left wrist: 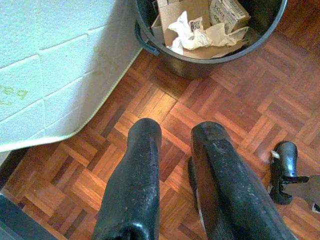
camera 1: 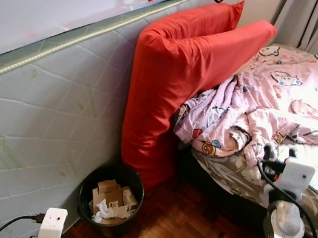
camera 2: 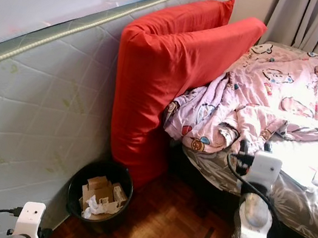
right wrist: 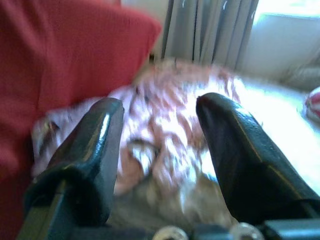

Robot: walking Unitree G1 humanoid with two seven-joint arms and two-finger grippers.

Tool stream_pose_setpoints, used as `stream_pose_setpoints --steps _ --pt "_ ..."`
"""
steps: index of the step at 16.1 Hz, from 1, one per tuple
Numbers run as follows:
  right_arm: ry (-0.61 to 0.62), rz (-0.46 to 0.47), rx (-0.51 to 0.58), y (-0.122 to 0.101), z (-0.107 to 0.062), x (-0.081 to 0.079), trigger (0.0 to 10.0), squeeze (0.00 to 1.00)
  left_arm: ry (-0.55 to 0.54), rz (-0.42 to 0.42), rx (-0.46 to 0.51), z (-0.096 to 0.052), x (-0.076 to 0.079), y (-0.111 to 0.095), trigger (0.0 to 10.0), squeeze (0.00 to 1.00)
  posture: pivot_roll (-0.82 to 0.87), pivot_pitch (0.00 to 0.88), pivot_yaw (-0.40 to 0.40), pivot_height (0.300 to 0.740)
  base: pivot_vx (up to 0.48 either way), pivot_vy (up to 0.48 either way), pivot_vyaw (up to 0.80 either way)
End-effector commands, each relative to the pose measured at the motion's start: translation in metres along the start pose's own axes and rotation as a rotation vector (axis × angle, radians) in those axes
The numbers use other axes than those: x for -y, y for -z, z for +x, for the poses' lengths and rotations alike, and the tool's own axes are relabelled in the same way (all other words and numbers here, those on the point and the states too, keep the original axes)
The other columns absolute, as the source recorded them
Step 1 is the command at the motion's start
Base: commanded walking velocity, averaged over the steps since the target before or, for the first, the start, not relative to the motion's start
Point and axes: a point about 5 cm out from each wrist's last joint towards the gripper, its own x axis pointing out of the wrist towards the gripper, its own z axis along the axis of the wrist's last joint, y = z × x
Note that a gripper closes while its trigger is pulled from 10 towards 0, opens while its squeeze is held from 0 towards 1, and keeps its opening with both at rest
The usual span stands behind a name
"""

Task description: Clean up the room

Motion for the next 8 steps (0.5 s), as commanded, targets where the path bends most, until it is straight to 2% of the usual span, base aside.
stream_pose_setpoints --steps 1,2,3,4,5,6,7,8 --pt "-0.016 -0.040 -0.166 0.031 -0.018 0.002 10.0 0.00 -0.007 0.013 -0.011 0.000 -0.002 0.002 10.0 0.00 -0.11 0.000 0.036 0.740 0.000 0.000 0.00" --pt "-0.056 -0.015 -0.363 0.063 -0.041 0.001 10.0 0.00 -0.006 0.014 -0.011 0.000 -0.002 0.002 10.0 0.00 -0.10 0.000 0.037 0.740 0.000 0.000 0.00" --pt "-0.077 -0.006 -0.421 0.072 -0.049 0.000 10.0 0.00 -0.006 0.014 -0.010 0.000 -0.002 0.002 10.0 0.00 -0.09 0.000 0.038 0.740 0.000 0.000 0.00" --pt "-0.069 -0.090 -0.652 0.107 -0.091 0.008 10.0 0.00 -0.007 0.016 -0.011 0.000 -0.002 0.002 10.0 0.00 -0.09 0.000 0.050 0.740 0.000 0.000 0.00" --pt "-0.042 -0.112 -0.725 0.117 -0.106 0.013 10.0 0.00 -0.006 0.017 -0.012 0.000 -0.002 0.002 10.0 0.00 -0.08 0.000 0.048 0.740 0.000 0.000 0.00" --pt "0.013 -0.049 -0.875 0.133 -0.131 0.018 10.0 0.00 -0.006 0.016 -0.013 0.000 -0.002 0.002 10.0 0.00 -0.07 0.000 0.046 0.740 0.000 0.000 0.00" --pt "0.037 0.010 -0.944 0.140 -0.144 0.015 10.0 0.00 -0.005 0.018 -0.015 0.000 -0.002 0.002 10.0 0.00 -0.07 0.000 0.049 0.740 0.000 0.000 0.00" --pt "0.009 0.034 -0.974 0.143 -0.147 0.009 10.0 0.00 -0.005 0.018 -0.016 0.000 -0.002 0.002 10.0 0.00 -0.07 0.000 0.049 0.740 0.000 0.000 0.00"
